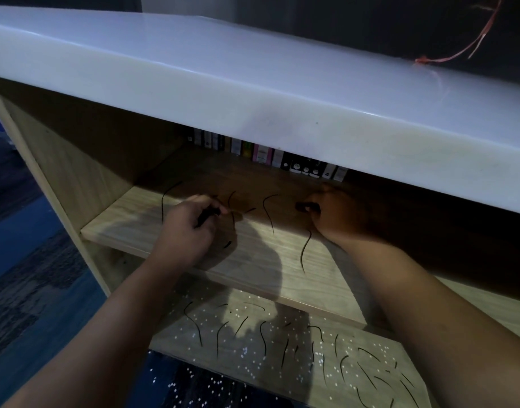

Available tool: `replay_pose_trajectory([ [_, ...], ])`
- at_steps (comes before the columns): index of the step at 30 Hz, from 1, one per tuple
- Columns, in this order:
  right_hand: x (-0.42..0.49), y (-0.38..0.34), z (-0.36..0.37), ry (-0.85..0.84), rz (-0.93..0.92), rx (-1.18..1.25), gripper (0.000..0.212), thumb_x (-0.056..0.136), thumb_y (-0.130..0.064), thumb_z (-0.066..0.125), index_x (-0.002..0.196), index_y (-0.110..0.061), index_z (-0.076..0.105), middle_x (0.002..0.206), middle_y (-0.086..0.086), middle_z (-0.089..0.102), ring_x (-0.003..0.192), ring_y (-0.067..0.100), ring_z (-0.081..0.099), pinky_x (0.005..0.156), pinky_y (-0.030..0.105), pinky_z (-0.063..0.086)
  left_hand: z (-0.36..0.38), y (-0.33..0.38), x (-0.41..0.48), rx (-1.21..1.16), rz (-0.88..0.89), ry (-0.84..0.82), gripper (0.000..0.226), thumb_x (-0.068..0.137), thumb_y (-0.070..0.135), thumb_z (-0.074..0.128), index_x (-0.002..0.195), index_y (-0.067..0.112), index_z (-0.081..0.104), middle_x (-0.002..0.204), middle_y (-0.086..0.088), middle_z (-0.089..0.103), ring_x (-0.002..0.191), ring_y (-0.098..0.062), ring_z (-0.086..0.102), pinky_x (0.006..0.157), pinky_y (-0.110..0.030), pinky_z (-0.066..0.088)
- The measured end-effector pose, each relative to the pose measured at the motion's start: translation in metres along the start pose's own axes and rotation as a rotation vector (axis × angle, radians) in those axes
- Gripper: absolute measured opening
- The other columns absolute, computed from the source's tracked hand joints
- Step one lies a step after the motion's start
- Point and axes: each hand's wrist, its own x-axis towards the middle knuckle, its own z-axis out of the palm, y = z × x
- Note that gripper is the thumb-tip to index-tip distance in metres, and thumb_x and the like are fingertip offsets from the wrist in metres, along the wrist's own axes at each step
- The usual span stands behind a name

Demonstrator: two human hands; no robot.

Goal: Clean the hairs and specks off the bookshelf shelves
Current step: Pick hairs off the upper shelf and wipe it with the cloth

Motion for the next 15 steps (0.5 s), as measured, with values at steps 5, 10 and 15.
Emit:
replay_pose_trajectory([
  [5,0.004,0.004,-0.001,-0.008,0.003,0.033,0.028,0.092,-0.019,0.053,0.114,-0.027,0.068,0.118,0.004,0.058,0.11,0.028,0.055,0.088,0.033,0.045,-0.001,0.0,0.0,-0.008,0.001,-0.005,0.039,0.092,-0.004,0.051,0.087,0.033,0.064,0.101,0.008,0.061,0.102,-0.012,0.058,0.086,-0.031,0.049],
  [10,-0.018,0.001,-0.001,-0.067,-0.072,0.111,0.031,0.093,-0.019,0.051,0.11,-0.038,0.069,0.116,-0.004,0.054,0.108,0.02,0.056,0.086,0.029,0.046,0.001,-0.001,-0.001,-0.046,-0.007,-0.015,0.038,0.093,-0.001,0.051,0.088,0.034,0.063,0.102,0.006,0.063,0.095,-0.013,0.061,0.084,-0.043,0.054],
  [15,-0.024,-0.001,-0.003,-0.074,-0.12,0.103,0.026,0.093,-0.025,0.056,0.111,-0.038,0.068,0.116,-0.006,0.054,0.11,0.019,0.054,0.083,0.024,0.042,0.003,-0.006,0.0,-0.032,0.011,-0.008,0.037,0.091,-0.001,0.053,0.087,0.035,0.064,0.099,0.004,0.066,0.091,-0.016,0.062,0.082,-0.047,0.053],
])
